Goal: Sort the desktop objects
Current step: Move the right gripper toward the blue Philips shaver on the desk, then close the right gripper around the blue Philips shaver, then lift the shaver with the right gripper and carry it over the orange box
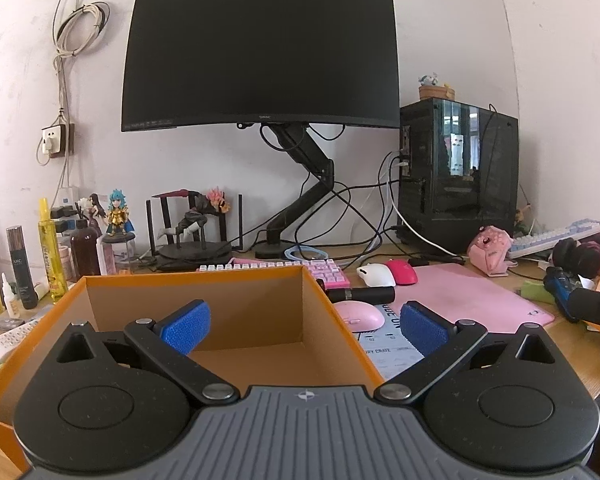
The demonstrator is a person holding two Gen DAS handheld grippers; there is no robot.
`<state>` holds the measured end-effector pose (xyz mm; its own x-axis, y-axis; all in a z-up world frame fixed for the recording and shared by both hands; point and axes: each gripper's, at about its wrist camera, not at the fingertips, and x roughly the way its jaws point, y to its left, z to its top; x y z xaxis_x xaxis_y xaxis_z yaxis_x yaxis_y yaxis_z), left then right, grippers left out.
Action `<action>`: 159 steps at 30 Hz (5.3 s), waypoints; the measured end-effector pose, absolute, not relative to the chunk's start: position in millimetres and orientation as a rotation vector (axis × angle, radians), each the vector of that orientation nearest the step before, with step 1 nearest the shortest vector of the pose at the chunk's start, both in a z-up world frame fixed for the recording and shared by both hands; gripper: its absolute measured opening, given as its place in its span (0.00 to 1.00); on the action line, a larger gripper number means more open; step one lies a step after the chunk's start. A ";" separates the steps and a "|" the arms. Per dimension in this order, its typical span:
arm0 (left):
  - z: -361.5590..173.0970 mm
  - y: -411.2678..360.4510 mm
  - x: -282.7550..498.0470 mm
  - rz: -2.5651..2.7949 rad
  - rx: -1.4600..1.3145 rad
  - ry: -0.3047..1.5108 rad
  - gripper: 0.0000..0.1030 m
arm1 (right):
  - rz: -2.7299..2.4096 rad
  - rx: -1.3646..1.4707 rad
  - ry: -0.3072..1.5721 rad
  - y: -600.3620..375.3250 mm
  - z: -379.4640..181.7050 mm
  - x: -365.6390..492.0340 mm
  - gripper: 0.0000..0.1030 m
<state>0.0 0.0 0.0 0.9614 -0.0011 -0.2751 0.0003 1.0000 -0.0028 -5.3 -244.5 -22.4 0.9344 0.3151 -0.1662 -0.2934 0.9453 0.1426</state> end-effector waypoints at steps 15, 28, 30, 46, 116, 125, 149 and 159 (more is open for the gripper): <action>1.3 5.5 14.5 -0.017 0.006 0.279 1.00 | 0.286 0.125 0.197 -245.0 -27.4 -2.7 1.00; 2.5 -2.4 20.5 -0.018 0.003 0.257 1.00 | 0.202 0.111 0.226 -290.5 -7.6 30.8 1.00; 2.9 -4.5 22.1 -0.024 -0.003 0.254 1.00 | 0.170 0.079 0.222 -297.6 2.8 46.4 1.00; 11.7 -36.1 40.7 -0.093 -0.025 0.207 1.00 | -0.038 0.049 0.579 -399.6 -7.8 229.7 1.00; 17.5 -34.6 37.8 -0.142 -0.065 0.181 1.00 | -0.010 -0.057 0.848 -403.9 -47.1 312.7 0.45; 23.2 -31.4 26.8 -0.122 -0.036 0.160 1.00 | 0.137 -0.097 0.697 -356.2 4.8 268.9 0.45; 17.4 73.5 -32.9 0.229 -0.016 0.187 1.00 | 0.899 -0.339 0.449 -74.7 116.5 144.8 0.45; 14.9 117.5 -55.0 0.377 -0.076 0.202 1.00 | 0.998 -0.502 0.598 38.0 78.5 138.2 0.45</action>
<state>-55.0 117.5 14.9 0.9098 0.3581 -0.2097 -0.3733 0.9270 -0.0365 138.2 38.0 78.5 0.4092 0.6203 -0.6692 -0.8825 0.4553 -0.1175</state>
